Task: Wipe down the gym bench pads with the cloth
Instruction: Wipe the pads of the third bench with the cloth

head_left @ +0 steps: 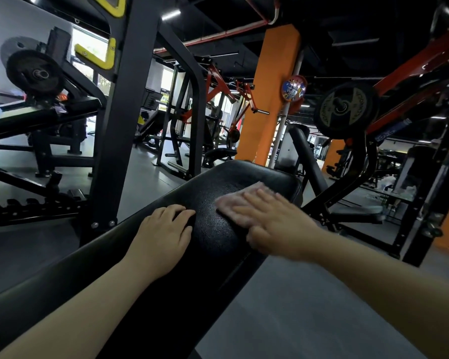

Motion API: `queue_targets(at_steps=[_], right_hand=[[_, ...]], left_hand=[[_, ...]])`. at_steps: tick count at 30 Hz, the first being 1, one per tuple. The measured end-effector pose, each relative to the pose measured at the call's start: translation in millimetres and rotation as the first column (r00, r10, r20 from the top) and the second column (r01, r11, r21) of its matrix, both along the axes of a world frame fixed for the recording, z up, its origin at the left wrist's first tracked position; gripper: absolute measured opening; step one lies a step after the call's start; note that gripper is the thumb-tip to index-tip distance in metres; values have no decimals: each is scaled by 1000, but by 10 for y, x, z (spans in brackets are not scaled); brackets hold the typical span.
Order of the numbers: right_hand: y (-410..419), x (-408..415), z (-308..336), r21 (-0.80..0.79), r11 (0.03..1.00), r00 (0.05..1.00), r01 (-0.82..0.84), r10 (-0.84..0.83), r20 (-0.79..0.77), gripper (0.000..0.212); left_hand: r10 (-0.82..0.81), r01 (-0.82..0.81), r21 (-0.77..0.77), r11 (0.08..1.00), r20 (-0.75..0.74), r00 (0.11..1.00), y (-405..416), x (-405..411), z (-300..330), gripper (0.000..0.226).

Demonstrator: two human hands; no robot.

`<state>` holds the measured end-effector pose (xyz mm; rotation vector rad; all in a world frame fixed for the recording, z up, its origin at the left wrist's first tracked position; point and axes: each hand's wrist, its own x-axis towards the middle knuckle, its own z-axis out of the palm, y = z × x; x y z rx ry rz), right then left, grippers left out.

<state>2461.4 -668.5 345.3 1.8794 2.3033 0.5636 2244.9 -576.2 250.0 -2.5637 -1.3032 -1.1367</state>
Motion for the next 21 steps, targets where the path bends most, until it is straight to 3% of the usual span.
queue_targets(at_steps=[5,8,12,16,21], right_hand=[[670,322,412,75,961,964,266,-265,-12,61],[988,234,514,30,933,933,359,-357,-50,57],[991,-183,307,-56,976,977,210,-207,60,56],[508,-392,48,-129,992,992,9,7,124,57],[172,-82,48,-69,998,996,7,-1,88,71]], left_hand=[[-5,5,-12,1000,0,1000,-34,-5,12,62],[3,-3,-7,1000,1,1000,-55,-4,33,69],[0,0,-22,1000,2,1000,-63,-12,42,74],[0,0,1,1000,11,1000,-38,-6,20,61],[-5,5,9,1000,30,1000,-49,-1,11,58]])
